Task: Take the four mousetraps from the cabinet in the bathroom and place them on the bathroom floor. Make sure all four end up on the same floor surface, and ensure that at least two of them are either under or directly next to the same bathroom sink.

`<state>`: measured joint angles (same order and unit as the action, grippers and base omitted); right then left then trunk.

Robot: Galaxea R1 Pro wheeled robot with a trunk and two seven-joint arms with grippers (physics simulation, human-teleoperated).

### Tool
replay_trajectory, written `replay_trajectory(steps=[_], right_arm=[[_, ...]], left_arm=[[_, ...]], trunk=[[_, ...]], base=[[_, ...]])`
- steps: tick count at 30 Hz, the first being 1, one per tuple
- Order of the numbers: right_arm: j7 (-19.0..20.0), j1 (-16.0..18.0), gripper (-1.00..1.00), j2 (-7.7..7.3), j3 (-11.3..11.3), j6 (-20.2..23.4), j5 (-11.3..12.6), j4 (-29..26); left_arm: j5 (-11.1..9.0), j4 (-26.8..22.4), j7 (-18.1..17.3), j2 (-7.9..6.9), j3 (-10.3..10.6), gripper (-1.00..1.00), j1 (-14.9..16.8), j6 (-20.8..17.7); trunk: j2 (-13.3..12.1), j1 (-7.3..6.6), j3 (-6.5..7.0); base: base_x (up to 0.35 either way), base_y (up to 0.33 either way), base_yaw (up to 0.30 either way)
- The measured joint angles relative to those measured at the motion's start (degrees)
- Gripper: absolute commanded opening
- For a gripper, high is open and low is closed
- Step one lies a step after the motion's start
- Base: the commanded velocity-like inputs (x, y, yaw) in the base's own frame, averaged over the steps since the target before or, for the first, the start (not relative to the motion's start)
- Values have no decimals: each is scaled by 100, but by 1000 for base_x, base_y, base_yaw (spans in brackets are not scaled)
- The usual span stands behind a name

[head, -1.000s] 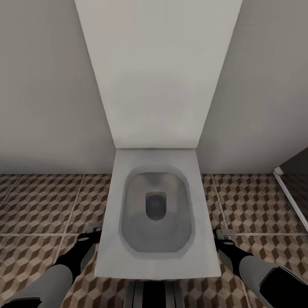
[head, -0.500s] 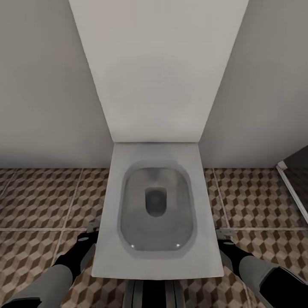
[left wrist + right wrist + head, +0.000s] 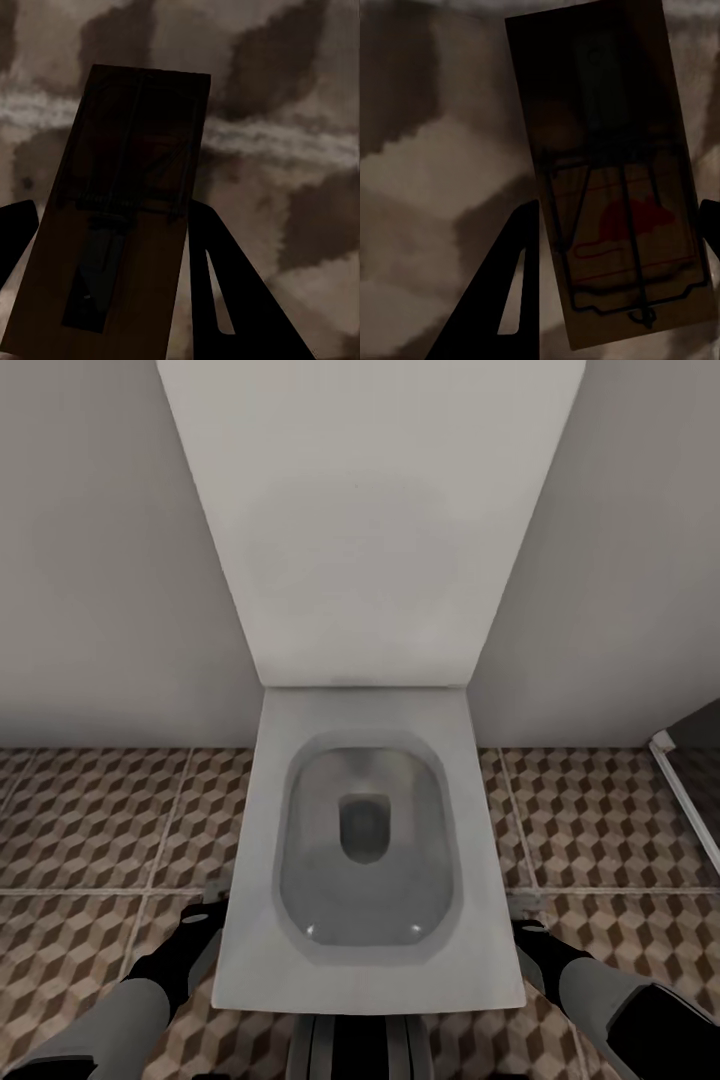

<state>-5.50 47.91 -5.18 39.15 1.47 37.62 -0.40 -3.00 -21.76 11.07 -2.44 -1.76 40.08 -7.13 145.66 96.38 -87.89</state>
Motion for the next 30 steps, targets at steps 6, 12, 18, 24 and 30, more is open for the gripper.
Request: replay_trajectory(steps=[6,12,18,24,30], right_arm=[[1,2,-100,0,-6,-2,-13,-3],[3,0,-100,0,-2,-2,-12,-3],[4,0,-100,0,-3,-2,-10,-3],[4,-1,-100,0,-3,-2,-11,-3],[8,-1,-100,0,-7,-7,-14,-1]], left_arm=[[1,-6,1,-2,1,-100,0,5],[2,-9,7,-2,1,-100,0,6],[2,-16,9,-3,1,-100,0,6],[2,-18,9,-3,1,-100,0,6],[2,-18,9,-3,2,-100,0,6]], trunk=[[5,7,-67],[4,7,-67],[4,7,-67],[4,7,-67],[4,7,-67]], base=[[0,0,0],[0,0,0],[0,0,0],[0,0,0],[0,0,0]])
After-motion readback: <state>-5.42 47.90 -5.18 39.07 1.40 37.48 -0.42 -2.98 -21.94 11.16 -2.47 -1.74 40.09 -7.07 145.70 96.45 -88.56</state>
